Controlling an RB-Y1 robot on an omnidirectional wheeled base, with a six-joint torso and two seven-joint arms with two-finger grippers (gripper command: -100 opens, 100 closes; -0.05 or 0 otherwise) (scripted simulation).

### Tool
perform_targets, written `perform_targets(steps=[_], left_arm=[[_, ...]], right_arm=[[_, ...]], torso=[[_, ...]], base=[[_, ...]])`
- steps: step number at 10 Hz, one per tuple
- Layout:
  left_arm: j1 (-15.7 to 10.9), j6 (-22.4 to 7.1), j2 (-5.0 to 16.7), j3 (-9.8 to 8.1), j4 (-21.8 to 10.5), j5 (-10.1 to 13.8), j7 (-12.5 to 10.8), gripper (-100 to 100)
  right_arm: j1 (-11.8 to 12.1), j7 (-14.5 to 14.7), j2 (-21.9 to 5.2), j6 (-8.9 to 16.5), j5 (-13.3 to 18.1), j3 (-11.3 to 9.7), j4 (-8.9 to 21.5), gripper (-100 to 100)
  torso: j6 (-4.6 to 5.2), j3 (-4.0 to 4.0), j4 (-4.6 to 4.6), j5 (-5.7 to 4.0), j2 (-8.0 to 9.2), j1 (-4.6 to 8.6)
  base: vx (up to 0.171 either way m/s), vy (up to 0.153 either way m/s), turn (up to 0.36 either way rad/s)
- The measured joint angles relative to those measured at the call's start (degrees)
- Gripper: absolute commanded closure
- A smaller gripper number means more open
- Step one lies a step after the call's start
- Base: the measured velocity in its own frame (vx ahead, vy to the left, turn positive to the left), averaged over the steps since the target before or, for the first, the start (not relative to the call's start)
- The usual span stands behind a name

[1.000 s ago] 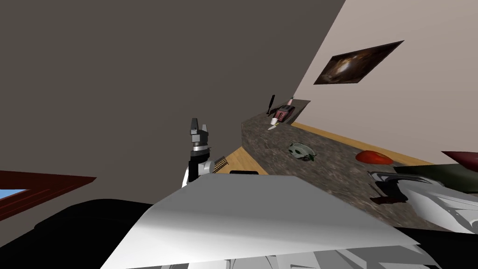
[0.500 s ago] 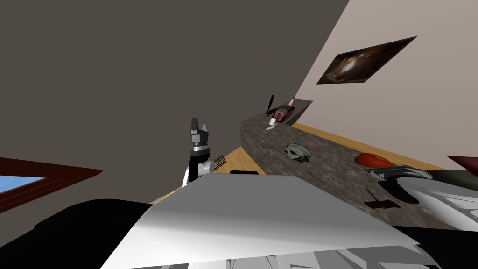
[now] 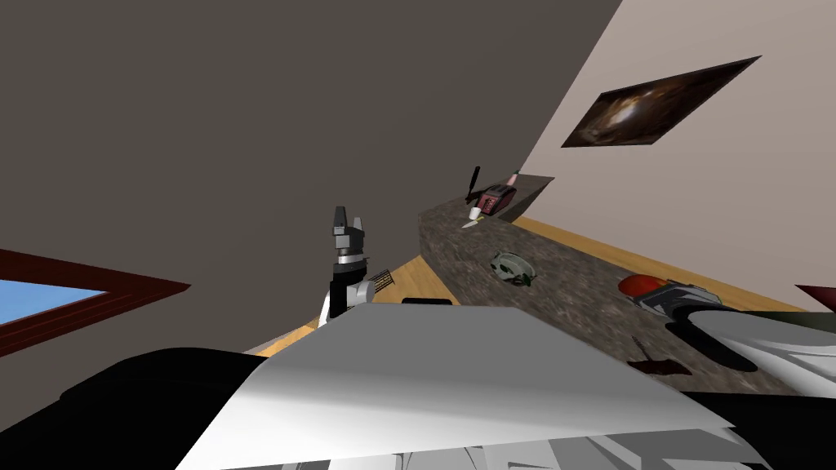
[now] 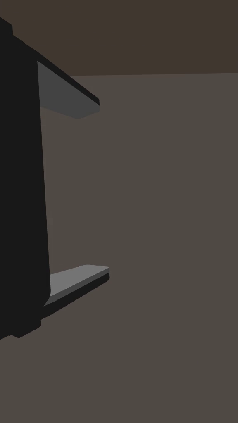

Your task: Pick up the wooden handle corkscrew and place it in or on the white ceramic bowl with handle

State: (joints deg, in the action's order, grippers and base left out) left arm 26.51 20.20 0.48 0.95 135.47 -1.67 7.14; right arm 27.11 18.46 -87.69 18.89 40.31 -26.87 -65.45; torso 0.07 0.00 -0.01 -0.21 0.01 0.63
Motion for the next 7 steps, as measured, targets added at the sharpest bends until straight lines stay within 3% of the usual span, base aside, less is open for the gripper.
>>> perform_targets(steps=[4, 6, 7], left_arm=[[0.0, 0.0, 0.0, 0.0, 0.0, 0.0, 0.0, 0], [0.0, 0.0, 0.0, 0.0, 0.0, 0.0, 0.0, 0], [0.0, 0.0, 0.0, 0.0, 0.0, 0.0, 0.0, 0]], right_arm=[[3.01, 2.57, -4.22, 0.65, 5.0, -3.72, -5.76, -100], [5.31, 3.07, -6.56, 0.17, 9.95, -5.65, -8.27, -100], [5.32, 3.97, -7.45, 0.05, 10.11, -6.72, -9.61, -100]], torso=[[0.04, 0.04, 0.02, 0.0, 0.06, -0.07], [0.03, 0.06, 0.02, 0.0, 0.09, -0.02], [0.04, 0.05, 0.02, 0.0, 0.07, -0.08]], base=[[-0.033, -0.092, 0.069], [-0.043, -0.101, 0.076], [-0.024, -0.077, 0.049]])
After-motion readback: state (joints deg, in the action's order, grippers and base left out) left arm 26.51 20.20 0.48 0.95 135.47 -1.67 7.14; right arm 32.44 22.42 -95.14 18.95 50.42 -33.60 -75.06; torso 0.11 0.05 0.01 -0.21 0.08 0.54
